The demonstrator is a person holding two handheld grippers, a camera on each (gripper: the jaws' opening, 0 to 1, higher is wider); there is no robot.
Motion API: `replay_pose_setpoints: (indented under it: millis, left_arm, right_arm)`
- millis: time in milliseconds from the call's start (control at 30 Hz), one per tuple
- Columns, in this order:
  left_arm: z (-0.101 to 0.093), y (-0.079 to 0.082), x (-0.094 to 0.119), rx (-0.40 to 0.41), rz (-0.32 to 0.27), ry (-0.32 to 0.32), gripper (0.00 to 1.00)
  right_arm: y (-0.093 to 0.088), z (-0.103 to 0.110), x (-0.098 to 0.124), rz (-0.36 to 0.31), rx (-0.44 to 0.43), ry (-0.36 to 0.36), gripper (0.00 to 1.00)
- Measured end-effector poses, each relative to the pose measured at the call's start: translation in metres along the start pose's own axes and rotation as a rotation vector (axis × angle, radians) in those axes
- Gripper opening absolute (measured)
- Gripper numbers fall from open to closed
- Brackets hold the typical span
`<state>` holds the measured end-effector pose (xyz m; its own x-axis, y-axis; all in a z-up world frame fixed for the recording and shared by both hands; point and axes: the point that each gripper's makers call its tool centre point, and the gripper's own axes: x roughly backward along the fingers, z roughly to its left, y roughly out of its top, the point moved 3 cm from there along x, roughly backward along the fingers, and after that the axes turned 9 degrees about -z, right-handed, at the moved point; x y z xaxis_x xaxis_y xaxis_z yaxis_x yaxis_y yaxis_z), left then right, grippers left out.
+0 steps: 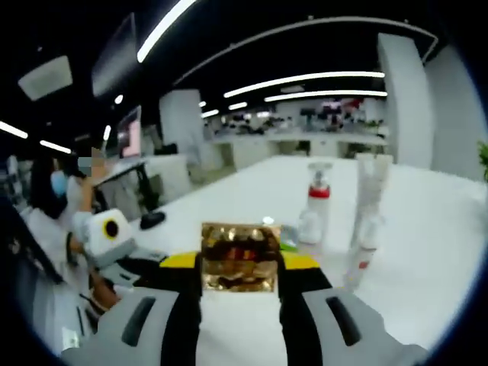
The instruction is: Arrange the skincare products in the storage area until every visible bottle or jar stands upright without overlapping.
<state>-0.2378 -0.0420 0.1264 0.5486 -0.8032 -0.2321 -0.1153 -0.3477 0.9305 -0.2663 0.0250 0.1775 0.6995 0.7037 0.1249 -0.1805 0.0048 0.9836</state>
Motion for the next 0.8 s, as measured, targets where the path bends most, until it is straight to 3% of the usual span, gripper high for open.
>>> replay_pose_setpoints:
  millis: [167,300,500,633,667,733,800]
  left_arm:
    - [-0.003,0.001,-0.002,0.031,-0.011,-0.018,0.16]
    - [-0.003,-0.001,-0.002,0.052,-0.008,-0.017,0.06]
    - [-0.003,-0.003,-0.002,0.084,0.001,-0.015,0.02]
    - [-0.004,-0.003,-0.001,0.151,0.006,-0.025,0.0]
    - [-0.009,0.0,0.0,0.239,-0.002,-0.058,0.0]
    - [-0.011,0.001,0.001,0.318,-0.01,-0.086,0.0]
    - [-0.01,0.003,0.003,0.377,-0.024,-0.093,0.0]
  right_arm:
    - [-0.004,0.006,-0.001,-0.002,-0.03,0.03,0.38]
    - [-0.006,0.009,-0.002,0.005,-0.041,0.054,0.38]
    - [-0.01,0.01,0.0,0.009,-0.043,0.069,0.38]
    - [-0.008,0.009,0.004,-0.016,-0.06,0.113,0.41]
    - [-0.007,0.008,0.005,-0.028,-0.075,0.125,0.42]
    - [-0.007,0.008,0.006,-0.043,-0.112,0.15,0.46]
    - [-0.006,0.002,0.009,-0.046,-0.137,0.151,0.43]
